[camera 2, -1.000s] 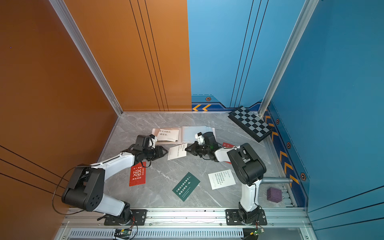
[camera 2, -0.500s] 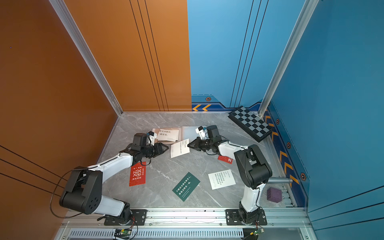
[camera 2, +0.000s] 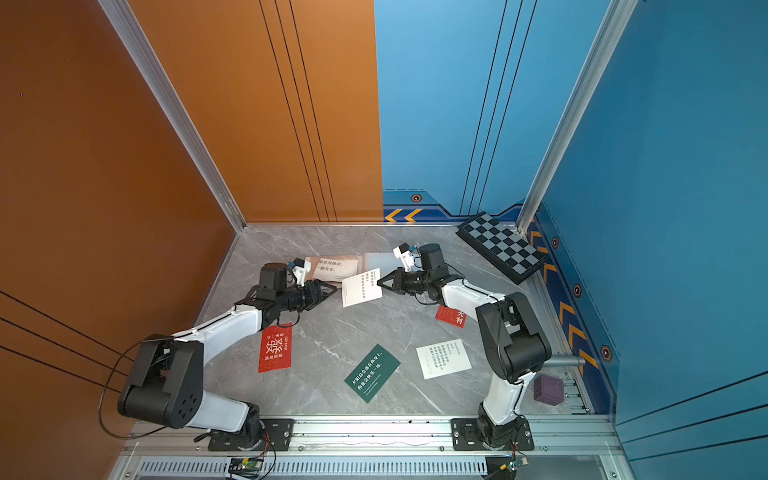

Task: Place the photos into the photo albums
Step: Pick up the photo at the center of the board.

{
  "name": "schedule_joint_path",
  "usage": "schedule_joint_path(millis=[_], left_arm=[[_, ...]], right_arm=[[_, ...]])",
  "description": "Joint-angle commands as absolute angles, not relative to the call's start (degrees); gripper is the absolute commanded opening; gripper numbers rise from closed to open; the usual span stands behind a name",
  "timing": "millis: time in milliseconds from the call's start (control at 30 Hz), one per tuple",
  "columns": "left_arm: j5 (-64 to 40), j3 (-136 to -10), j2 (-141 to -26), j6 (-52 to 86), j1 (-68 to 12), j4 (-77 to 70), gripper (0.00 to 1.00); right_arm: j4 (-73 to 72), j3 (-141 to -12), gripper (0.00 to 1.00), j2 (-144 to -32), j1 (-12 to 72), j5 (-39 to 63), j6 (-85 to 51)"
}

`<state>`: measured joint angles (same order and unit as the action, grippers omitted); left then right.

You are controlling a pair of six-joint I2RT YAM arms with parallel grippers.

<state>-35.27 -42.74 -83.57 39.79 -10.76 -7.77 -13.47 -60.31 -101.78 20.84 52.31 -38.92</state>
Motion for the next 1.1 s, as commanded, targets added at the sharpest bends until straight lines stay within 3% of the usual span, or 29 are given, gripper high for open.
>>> schedule_joint_path(millis=[0,100,267,1067], left_arm=[[-38.56,-43.73,-84.21,41.24,-10.45,-10.42,0.53],[-39.28,-44.47,-85.22,41.58,-10.52,-10.79,0.53],[-40.03,-45.35,-86.76,42.86,-10.61,-12.9,0.53],[-42.03,-53.43,-94.32,44.48,-14.1,-15.19,0.51]], right_arm=[[-25.37,-57.68,0.0,-99.74,18.65,55.5,-45.82],[-30.91,-56.52,0.0,-99.86,16.98,56.06,-50.13],[-23.21,-56.97,0.0,-97.5,16.13,52.91,-44.31],[-29.71,-58.18,0.0,-100.18,19.18,59.63,-49.13]])
